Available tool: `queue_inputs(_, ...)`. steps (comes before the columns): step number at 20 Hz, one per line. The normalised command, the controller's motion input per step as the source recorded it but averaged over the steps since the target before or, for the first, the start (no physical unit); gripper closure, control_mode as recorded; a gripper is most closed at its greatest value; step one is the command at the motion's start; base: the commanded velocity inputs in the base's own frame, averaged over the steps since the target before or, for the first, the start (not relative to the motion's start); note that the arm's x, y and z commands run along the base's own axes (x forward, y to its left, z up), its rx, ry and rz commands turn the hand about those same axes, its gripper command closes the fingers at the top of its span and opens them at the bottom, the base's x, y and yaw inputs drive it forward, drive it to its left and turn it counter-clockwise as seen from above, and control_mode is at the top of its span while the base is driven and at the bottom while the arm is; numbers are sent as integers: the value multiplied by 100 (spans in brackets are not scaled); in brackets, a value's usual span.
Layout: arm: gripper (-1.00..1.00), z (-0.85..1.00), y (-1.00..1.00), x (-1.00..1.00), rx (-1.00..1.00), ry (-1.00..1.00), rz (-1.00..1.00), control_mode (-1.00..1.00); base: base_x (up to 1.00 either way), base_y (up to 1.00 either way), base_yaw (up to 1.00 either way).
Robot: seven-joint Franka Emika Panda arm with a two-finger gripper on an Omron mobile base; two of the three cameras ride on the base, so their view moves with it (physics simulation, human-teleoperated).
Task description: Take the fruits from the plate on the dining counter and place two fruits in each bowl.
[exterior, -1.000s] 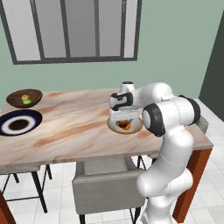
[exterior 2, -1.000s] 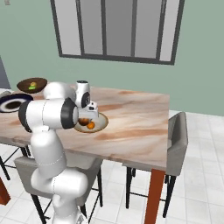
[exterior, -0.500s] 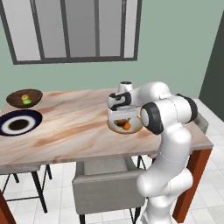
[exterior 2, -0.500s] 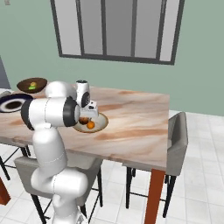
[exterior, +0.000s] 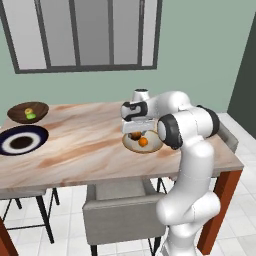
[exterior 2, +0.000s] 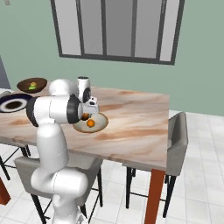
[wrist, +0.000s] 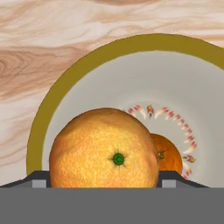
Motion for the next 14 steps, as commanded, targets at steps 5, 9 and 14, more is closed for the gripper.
queue_inputs(5,100,0,0,-34,0,0,0,-100,0,0,0)
queue_inputs(9,100,0,0,-13,0,0,0,-100,0,0,0)
queue_inputs(14,-100,0,0,-1,0,0,0,-100,0,0,0)
